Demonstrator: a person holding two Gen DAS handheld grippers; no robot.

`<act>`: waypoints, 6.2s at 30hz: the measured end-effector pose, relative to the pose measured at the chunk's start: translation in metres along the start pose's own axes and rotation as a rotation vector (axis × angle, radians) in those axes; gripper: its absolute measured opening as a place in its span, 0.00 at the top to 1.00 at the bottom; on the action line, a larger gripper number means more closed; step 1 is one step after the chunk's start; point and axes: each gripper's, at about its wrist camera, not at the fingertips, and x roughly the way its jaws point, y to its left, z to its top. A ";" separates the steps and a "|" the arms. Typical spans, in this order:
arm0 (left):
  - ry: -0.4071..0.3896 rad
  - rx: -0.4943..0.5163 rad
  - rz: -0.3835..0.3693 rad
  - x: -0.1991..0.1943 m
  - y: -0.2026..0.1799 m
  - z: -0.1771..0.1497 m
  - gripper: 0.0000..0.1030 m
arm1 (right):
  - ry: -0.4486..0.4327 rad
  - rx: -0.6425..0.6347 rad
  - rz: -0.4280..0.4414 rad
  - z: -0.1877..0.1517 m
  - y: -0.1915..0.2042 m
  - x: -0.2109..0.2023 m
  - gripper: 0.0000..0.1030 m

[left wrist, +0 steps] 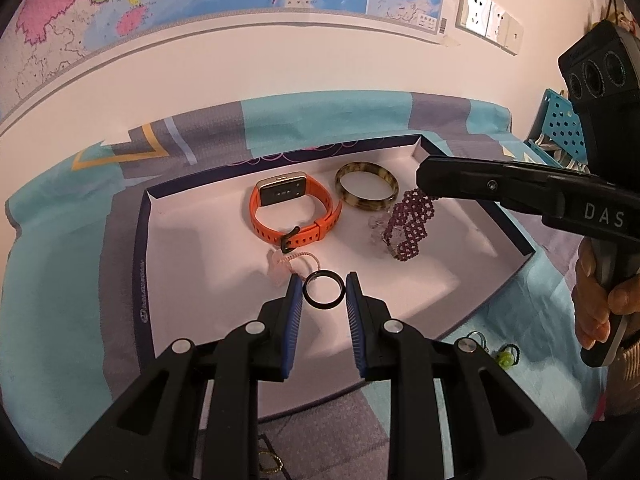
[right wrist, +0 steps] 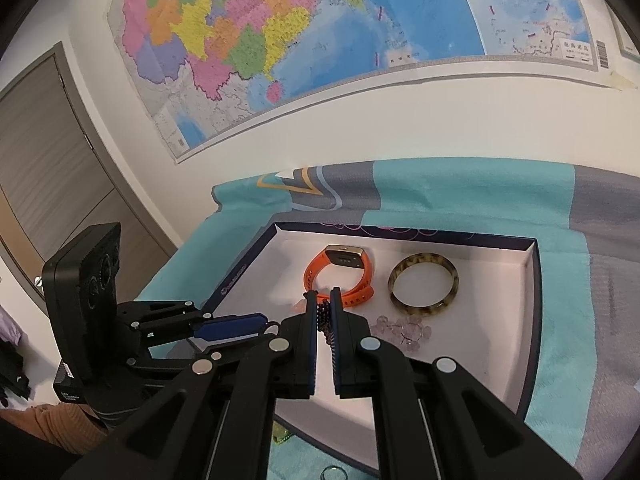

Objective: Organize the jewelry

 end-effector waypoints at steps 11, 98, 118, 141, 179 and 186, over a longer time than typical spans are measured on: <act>0.036 -0.010 0.003 0.017 0.002 0.000 0.78 | 0.024 0.036 -0.028 -0.002 -0.019 0.010 0.95; 0.015 -0.075 0.052 -0.056 0.025 -0.092 0.55 | 0.094 -0.013 -0.161 -0.110 0.010 -0.054 0.57; 0.048 -0.080 0.038 -0.046 0.025 -0.093 0.64 | 0.166 -0.120 -0.219 -0.124 0.032 -0.037 0.53; 0.039 -0.085 0.055 -0.045 0.024 -0.094 0.89 | 0.162 -0.110 -0.247 -0.123 0.026 -0.039 0.80; -0.043 -0.095 -0.052 -0.072 0.004 -0.085 0.90 | 0.088 -0.106 -0.170 -0.110 0.032 -0.052 0.81; -0.069 -0.077 -0.064 -0.077 -0.003 -0.078 0.90 | 0.066 -0.121 -0.168 -0.102 0.035 -0.054 0.81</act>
